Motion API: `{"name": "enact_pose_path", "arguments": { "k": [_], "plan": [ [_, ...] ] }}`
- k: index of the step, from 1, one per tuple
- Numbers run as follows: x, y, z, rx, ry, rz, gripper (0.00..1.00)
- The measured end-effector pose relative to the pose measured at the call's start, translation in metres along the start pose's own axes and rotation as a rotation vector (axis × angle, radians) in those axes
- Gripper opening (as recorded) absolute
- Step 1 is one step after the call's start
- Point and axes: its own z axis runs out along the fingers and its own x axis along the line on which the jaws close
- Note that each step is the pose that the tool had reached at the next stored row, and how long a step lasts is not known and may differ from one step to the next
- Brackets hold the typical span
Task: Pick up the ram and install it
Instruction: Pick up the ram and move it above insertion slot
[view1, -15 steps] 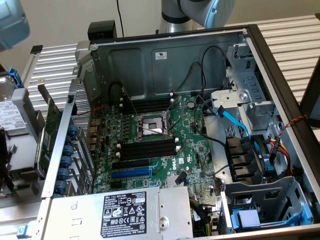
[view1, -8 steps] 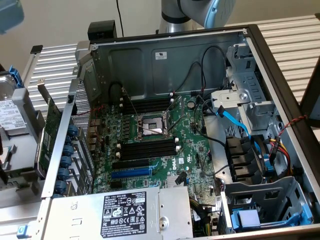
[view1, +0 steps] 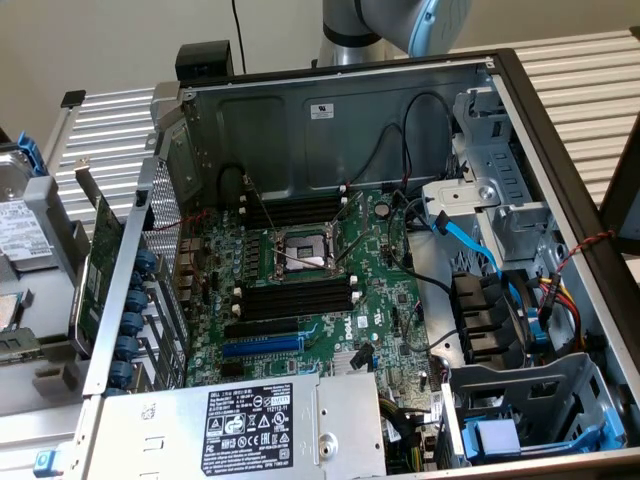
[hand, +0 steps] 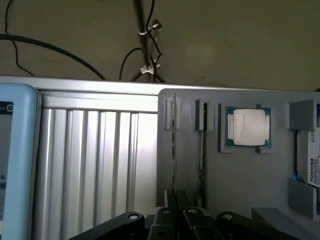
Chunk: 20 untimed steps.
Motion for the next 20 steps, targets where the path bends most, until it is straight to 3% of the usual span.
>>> {"name": "enact_pose_path", "arguments": {
  "k": [4,20],
  "plan": [
    [0.000,-0.0056,-0.0184,0.0000,0.0000,0.000,0.12],
    [0.005,-0.0524,-0.0928,0.0001,-0.0036,0.000,0.12]
  ]
}}
